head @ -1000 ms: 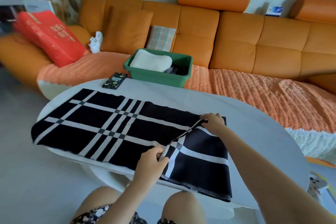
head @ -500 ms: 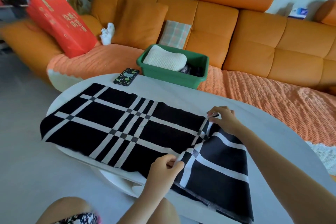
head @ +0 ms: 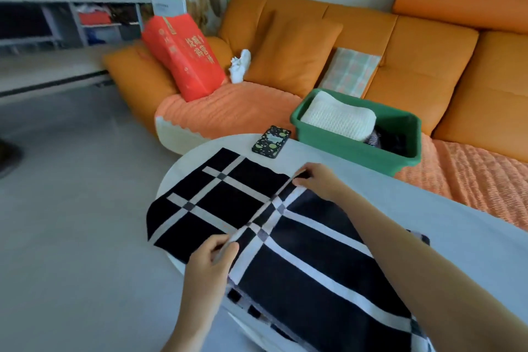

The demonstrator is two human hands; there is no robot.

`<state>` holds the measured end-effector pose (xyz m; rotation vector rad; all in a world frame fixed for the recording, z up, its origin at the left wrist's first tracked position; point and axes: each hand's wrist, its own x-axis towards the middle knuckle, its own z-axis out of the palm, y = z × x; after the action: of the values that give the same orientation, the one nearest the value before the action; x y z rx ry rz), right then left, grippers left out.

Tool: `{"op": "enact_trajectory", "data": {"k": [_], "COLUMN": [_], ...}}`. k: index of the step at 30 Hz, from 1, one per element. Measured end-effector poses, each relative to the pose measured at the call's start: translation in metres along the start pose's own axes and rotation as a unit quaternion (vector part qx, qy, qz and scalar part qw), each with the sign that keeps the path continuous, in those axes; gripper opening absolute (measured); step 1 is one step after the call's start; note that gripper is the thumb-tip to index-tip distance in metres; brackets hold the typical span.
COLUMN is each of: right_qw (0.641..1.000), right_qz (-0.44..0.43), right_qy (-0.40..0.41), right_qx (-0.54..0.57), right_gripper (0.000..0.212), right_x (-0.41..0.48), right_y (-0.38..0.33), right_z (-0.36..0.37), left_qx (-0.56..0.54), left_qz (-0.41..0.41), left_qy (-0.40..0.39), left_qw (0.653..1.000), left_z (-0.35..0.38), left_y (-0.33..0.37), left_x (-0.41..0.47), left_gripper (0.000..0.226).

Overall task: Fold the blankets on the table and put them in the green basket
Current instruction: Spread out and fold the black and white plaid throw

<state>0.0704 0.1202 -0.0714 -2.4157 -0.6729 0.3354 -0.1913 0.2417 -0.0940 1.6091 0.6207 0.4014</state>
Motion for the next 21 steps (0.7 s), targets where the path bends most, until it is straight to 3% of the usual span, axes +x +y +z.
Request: {"op": "enact_trajectory", "data": {"k": [2,3,6,10,12,15,19,21], "right_qw": [0.995,0.996,0.998,0.97,0.958,0.974,0.998,0.998], "right_qz": [0.006,0.003,-0.033,-0.121,-0.149,-0.122,-0.03,-0.025], "right_qy": [-0.067,-0.059,0.052,0.162,0.18,0.151,0.048,0.058], "right_qx": [-0.077,-0.071,0.029,0.133,0.164,0.114,0.013,0.015], "right_gripper": [0.023,0.02,0.006,0.011,0.016,0.004,0.031,0.037], "right_x": [0.01,0.015,0.032,0.059,0.08,0.12,0.146,0.144], "right_y": [0.007,0.008,-0.005,-0.066,-0.095,-0.114,-0.102,-0.097], "right_z": [0.013,0.015,0.016,0.018,0.027,0.064,0.12,0.127], "left_qx": [0.007,0.005,-0.03,-0.112,-0.116,-0.05,0.078,0.097], "left_qz": [-0.015,-0.018,-0.022,-0.007,0.023,0.049,0.012,0.009], "left_qy": [-0.014,-0.023,-0.031,0.066,0.139,0.204,0.221,0.212], "left_qw": [1.0,1.0,0.999,0.991,0.983,0.977,0.972,0.972], "left_z": [-0.008,-0.01,-0.016,-0.039,-0.061,-0.087,-0.103,-0.106], "left_y": [-0.012,-0.016,-0.012,0.007,0.014,0.003,-0.033,-0.039], "left_x": [0.004,0.006,0.008,0.037,0.063,0.098,0.12,0.125], "left_gripper": [0.011,0.012,0.012,0.011,0.01,0.011,0.013,0.013]}}
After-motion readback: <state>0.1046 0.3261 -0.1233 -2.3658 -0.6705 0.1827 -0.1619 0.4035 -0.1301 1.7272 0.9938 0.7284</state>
